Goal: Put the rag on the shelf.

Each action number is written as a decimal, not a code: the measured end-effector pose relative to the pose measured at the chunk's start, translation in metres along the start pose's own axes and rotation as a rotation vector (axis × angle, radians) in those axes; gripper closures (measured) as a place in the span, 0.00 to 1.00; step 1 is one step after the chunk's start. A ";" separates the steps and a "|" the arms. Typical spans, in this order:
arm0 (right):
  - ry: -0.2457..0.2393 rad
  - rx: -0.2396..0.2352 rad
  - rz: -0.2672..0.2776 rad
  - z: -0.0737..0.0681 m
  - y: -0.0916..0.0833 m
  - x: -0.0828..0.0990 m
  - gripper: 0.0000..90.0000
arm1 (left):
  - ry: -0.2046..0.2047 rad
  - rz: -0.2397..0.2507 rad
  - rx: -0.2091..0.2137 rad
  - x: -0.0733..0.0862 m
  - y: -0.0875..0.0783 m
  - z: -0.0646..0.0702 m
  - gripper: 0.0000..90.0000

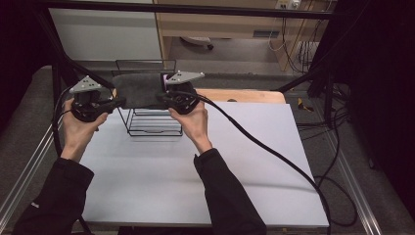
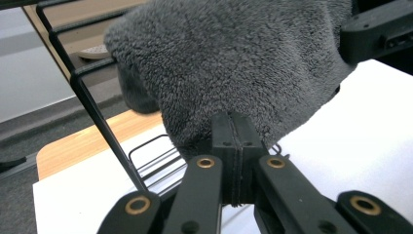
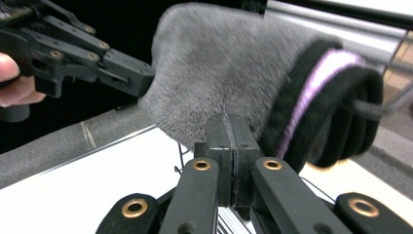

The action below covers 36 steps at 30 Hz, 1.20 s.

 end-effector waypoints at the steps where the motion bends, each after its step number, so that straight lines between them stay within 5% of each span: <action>1: 0.005 0.003 -0.001 0.001 0.001 0.003 1.00 | -0.003 0.001 -0.004 0.001 0.002 -0.001 1.00; 8: -0.001 0.016 -0.002 0.006 0.007 0.013 0.98 | -0.022 0.005 -0.012 0.005 0.010 -0.004 1.00; 17: -0.013 -0.033 0.064 -0.006 -0.011 -0.001 0.85 | -0.020 0.018 0.009 -0.001 -0.007 0.003 0.92; 28: -0.023 -0.006 0.025 -0.008 -0.047 -0.017 0.45 | -0.004 -0.006 0.010 -0.006 -0.027 0.012 0.59; 36: 0.028 0.036 -0.006 0.008 -0.080 -0.010 0.23 | 0.010 -0.043 0.013 0.007 -0.036 0.020 0.36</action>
Point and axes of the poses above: each handheld gripper's, and its own axes: y roughly forward along the jaws, x roughly out of its underside, z roughly to its right, the point moved 4 cm from there along y, roughly forward along the jaws, and after that the axes turned 5 degrees about z, right-handed, at the moved point
